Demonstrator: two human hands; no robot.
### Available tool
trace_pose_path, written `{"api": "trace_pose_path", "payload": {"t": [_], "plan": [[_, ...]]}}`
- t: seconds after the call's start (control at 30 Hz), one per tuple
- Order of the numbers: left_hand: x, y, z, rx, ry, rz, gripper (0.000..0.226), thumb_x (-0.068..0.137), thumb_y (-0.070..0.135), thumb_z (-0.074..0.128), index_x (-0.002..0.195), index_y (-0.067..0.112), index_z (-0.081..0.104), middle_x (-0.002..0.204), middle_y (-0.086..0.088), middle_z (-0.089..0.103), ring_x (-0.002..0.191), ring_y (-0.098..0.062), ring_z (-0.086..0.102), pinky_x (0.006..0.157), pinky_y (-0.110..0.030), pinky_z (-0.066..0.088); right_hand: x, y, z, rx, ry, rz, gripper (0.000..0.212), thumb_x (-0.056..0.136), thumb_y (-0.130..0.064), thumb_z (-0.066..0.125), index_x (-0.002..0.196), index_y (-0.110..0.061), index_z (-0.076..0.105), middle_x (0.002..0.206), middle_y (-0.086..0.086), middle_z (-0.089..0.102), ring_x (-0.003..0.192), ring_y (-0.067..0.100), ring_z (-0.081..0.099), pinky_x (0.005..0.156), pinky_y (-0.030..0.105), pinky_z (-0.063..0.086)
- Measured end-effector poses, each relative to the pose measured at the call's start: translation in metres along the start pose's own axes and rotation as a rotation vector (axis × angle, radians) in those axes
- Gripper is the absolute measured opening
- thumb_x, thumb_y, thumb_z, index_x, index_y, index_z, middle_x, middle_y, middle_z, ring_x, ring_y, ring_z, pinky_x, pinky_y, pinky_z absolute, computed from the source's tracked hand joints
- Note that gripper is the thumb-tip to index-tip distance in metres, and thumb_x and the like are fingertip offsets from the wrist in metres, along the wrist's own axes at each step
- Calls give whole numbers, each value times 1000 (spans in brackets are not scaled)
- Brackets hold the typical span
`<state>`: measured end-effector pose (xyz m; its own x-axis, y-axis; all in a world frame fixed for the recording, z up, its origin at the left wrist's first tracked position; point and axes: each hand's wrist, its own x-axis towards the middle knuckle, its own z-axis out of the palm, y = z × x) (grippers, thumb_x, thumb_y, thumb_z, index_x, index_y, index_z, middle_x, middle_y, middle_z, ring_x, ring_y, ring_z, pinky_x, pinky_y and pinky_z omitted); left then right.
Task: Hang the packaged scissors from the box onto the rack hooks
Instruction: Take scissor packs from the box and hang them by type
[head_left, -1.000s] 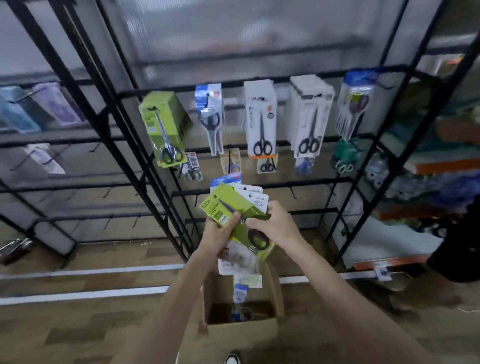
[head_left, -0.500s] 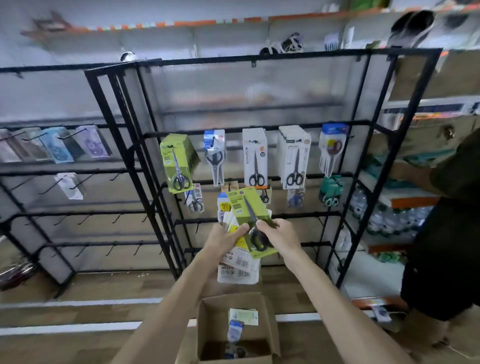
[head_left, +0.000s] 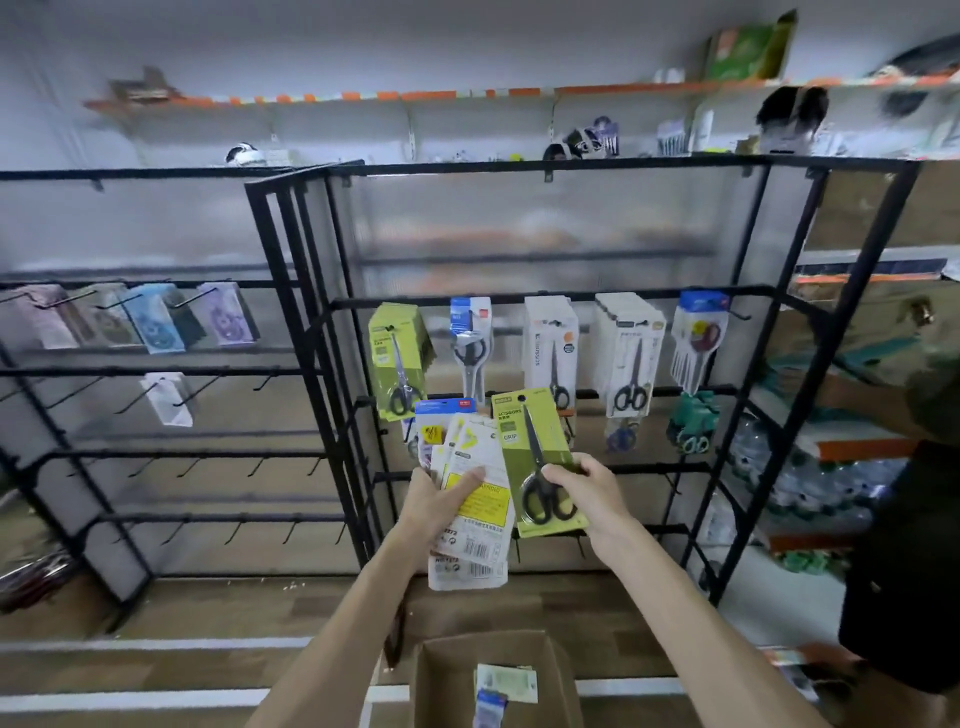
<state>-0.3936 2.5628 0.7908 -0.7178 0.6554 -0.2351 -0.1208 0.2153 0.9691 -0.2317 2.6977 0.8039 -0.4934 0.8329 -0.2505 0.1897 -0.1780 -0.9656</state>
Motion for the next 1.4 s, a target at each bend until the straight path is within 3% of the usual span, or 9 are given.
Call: {"api": "trace_pose_path", "payload": {"t": [0.07,0.2,0.37,0.5,0.87,0.97,1.07,1.23,1.4], "plan": [[1,-3,-16,-2,11,10,49,82,31,85,117,7,60,94,-2,79,79,-17,78,62,-30,62,3,0,16,43,-19,11,13,79,-28,77,90,-27,72,97,1,76,103,25,68,100,53,51],[9,-13,-45,-3,94,5,35,86,25,81,102,12,53,89,-1,74,64,-7,74,54,-24,58,9,0,53,62,-51,16,10,83,-29,76,92,-24,74,97,1,77,103,26,69,100,54,51],[31,-11,-72,-17,129,23,50,82,32,85,115,9,56,100,-3,77,79,-14,77,59,-26,59,26,-11,98,72,-43,-27,16,93,-25,69,106,-16,70,108,3,72,98,15,63,78,28,46],[61,1,-85,35,131,53,35,88,27,80,110,11,57,98,-5,78,73,-11,77,55,-21,57,55,-20,130,64,-53,-53,26,94,-32,68,115,-17,67,113,0,68,104,14,60,82,30,42],[161,31,-104,13,253,120,56,83,35,83,122,16,49,108,2,72,87,-10,75,67,-24,60,159,-61,188,-25,-88,-129,7,91,-36,68,93,-29,69,101,-1,72,97,19,66,90,43,54],[175,29,-111,-43,285,111,59,82,32,84,125,14,47,108,1,71,84,-8,74,69,-27,62,178,-65,200,-15,-116,-136,6,95,-30,65,98,-25,67,103,-1,69,91,13,62,79,33,51],[180,26,-121,-85,308,92,50,86,22,82,121,11,48,101,2,71,70,-2,74,55,-17,56,190,-69,213,-17,-125,-151,14,96,-28,64,108,-21,66,112,1,67,89,11,56,81,28,40],[189,20,-152,-151,375,85,55,84,26,83,126,8,53,107,-4,76,83,-14,77,58,-21,58,202,-71,231,-51,-55,-141,25,101,-19,58,119,-3,64,107,8,62,81,17,53,61,17,40],[188,35,-176,-173,349,129,44,86,22,81,120,9,55,102,-3,77,80,-13,77,58,-22,59,223,-63,254,-223,6,-42,31,101,-34,56,115,-7,65,104,4,67,92,23,59,79,31,43]]}}
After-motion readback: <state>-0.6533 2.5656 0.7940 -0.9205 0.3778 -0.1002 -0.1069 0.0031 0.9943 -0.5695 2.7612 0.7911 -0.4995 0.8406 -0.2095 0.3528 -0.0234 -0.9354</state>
